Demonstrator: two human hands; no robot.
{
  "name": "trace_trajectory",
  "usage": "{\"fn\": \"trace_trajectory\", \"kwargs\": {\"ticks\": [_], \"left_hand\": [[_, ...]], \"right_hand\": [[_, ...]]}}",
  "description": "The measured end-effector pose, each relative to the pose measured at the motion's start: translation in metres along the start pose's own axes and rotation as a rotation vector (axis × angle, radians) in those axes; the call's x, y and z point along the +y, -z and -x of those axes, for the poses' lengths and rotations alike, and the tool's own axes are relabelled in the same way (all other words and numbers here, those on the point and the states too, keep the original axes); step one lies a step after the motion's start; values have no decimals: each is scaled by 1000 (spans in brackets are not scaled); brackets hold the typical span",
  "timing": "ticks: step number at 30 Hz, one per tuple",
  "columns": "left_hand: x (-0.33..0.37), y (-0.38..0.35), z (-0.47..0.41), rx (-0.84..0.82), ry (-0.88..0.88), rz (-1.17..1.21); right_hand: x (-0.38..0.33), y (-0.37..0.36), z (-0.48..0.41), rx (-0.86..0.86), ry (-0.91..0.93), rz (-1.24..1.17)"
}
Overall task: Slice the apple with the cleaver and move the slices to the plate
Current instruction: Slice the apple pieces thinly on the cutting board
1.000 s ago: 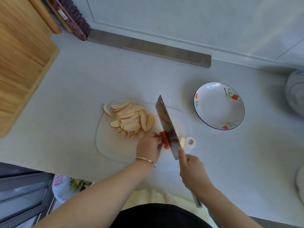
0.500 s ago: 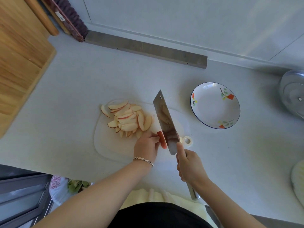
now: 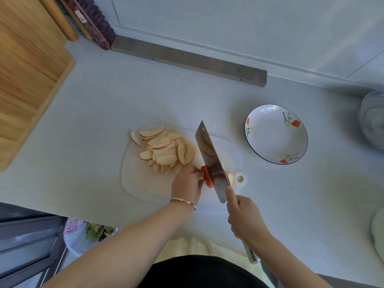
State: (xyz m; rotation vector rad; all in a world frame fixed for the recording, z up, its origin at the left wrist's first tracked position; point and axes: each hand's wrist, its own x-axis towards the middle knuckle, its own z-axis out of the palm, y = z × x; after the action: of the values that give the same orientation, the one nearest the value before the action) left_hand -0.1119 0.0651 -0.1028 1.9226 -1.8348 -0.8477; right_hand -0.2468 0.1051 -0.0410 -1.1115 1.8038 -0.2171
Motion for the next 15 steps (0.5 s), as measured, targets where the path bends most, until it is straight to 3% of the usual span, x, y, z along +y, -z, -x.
{"fn": "trace_trajectory", "kwargs": {"ticks": [15], "left_hand": [[-1, 0, -3, -22, 32, 6]], "right_hand": [[-2, -9, -21, -16, -43, -44]]}}
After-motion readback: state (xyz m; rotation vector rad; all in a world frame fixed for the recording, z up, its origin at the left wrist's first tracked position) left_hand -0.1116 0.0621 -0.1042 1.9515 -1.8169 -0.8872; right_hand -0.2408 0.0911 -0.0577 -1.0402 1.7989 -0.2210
